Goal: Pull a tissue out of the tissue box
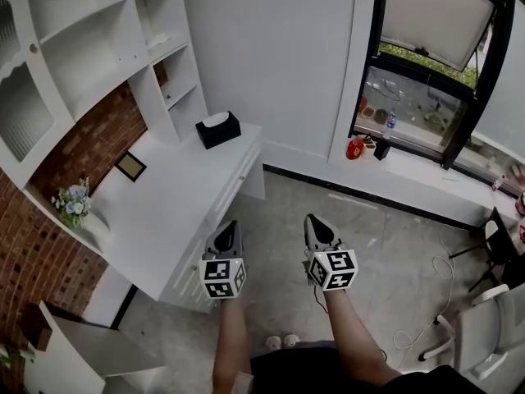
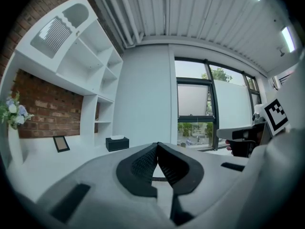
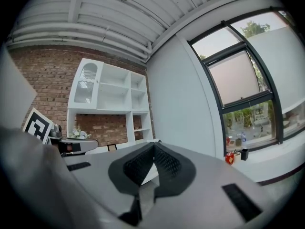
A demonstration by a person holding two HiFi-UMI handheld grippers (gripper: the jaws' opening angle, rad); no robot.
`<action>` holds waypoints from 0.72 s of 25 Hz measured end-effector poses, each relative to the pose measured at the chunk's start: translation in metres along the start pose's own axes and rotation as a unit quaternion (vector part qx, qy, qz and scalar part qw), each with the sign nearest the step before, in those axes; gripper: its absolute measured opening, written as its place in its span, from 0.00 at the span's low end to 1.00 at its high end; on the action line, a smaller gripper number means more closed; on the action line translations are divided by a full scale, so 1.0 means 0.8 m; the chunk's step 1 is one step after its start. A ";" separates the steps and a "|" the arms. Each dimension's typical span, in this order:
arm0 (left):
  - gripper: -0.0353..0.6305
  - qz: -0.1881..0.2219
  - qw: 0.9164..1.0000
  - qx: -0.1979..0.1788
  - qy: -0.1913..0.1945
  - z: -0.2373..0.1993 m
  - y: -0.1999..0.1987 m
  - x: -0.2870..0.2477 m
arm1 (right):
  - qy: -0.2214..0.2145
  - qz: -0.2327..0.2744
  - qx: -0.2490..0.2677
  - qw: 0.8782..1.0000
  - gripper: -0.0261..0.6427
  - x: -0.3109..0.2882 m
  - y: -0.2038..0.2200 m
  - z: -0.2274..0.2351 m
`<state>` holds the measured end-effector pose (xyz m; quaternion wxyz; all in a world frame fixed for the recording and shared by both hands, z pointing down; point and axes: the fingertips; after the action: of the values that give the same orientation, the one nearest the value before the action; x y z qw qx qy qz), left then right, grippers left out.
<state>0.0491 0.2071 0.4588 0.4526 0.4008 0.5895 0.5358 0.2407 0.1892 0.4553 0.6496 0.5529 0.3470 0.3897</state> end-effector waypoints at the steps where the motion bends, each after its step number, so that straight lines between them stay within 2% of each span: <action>1: 0.06 -0.001 1.000 0.001 0.000 -0.001 0.001 0.000 | 0.000 0.000 0.000 1.000 0.04 0.000 0.000 -0.001; 6: 0.06 -0.003 1.000 0.006 0.003 -0.008 0.008 0.002 | -0.002 -0.006 0.017 1.000 0.04 -0.003 0.004 -0.009; 8: 0.06 -0.003 1.000 0.009 0.005 -0.010 0.011 0.003 | -0.007 -0.008 0.019 1.000 0.12 -0.004 0.006 -0.014; 10: 0.06 -0.003 1.000 0.012 0.007 -0.013 0.014 0.003 | -0.008 -0.009 0.018 1.000 0.14 -0.005 0.008 -0.016; 15: 0.06 -0.002 1.000 0.019 0.006 -0.029 0.017 0.005 | -0.016 -0.009 0.004 1.000 0.30 -0.012 0.010 -0.020; 18: 0.06 -0.001 1.000 0.020 0.006 -0.041 0.018 0.006 | -0.017 -0.008 0.002 1.000 0.33 -0.017 0.012 -0.026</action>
<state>0.0157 0.2044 0.4730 0.4416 0.4058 0.6029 0.5262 0.2152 0.1871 0.4621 0.6570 0.5586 0.3409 0.3744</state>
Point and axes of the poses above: the fingertips, and each gripper's own axes: x backward along the fingers, z to its right, y out of its underside
